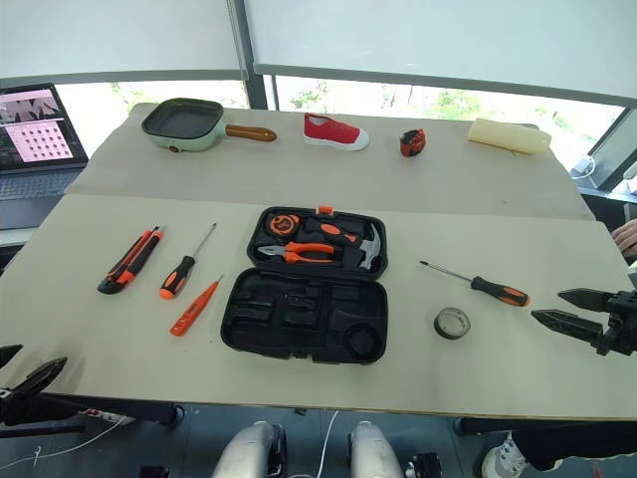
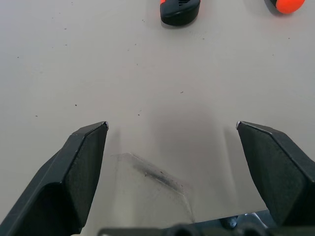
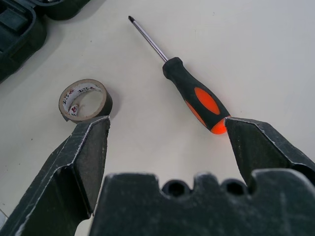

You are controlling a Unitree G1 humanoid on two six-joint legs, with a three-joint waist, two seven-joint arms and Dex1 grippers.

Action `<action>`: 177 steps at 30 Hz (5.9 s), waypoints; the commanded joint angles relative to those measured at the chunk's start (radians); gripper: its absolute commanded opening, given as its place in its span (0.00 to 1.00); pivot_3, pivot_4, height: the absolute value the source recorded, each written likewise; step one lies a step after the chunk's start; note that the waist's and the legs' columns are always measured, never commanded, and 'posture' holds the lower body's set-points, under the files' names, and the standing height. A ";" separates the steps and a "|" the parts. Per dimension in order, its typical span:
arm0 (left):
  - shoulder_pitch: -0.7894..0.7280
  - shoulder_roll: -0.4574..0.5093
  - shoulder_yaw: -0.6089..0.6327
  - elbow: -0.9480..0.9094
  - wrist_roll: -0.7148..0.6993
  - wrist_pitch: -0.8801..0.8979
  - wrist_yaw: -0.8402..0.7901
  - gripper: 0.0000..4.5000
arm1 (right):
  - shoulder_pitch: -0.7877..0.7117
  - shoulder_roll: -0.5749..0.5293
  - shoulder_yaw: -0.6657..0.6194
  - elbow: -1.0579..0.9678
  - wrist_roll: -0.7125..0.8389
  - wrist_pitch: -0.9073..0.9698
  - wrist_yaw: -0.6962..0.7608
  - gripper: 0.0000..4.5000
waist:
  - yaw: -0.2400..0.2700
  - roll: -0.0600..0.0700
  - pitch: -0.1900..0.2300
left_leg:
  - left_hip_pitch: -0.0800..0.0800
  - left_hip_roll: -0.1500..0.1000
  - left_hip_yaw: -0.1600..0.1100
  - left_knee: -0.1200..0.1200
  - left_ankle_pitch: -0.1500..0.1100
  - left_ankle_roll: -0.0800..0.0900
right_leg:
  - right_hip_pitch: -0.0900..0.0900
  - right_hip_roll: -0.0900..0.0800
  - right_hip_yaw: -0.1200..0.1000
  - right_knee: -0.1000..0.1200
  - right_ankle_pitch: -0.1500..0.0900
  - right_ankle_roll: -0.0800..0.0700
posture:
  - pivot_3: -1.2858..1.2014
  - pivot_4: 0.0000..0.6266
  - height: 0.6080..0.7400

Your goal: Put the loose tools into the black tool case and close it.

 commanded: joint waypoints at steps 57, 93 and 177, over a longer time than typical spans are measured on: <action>-1.160 0.061 -0.711 -0.087 0.043 0.411 0.142 0.19 | -0.058 0.113 -0.009 -1.167 0.614 0.392 -0.526 1.00 | 0.021 -0.007 0.000 | -0.013 0.001 -0.006 0.016 0.000 -0.001 | -0.004 0.003 -0.004 0.006 0.006 0.005 | 0.52 0.24 1.00; -1.368 -0.187 -1.186 0.523 0.567 -0.471 -0.430 0.41 | 0.064 0.187 0.027 -1.170 0.475 0.355 -0.626 1.00 | 0.025 -0.004 -0.002 | -0.016 -0.001 -0.010 0.023 0.000 0.001 | -0.002 0.004 -0.004 0.006 0.008 0.007 | 0.52 0.24 1.00; -1.147 0.028 -0.894 -0.283 -0.051 0.318 -0.526 1.00 | -0.258 0.102 0.392 -0.009 -0.421 -0.209 -0.449 0.85 | 0.002 0.005 -0.001 | -0.006 -0.003 -0.013 0.030 0.001 0.003 | 0.010 0.004 -0.003 0.013 0.006 0.008 | 0.52 0.24 1.00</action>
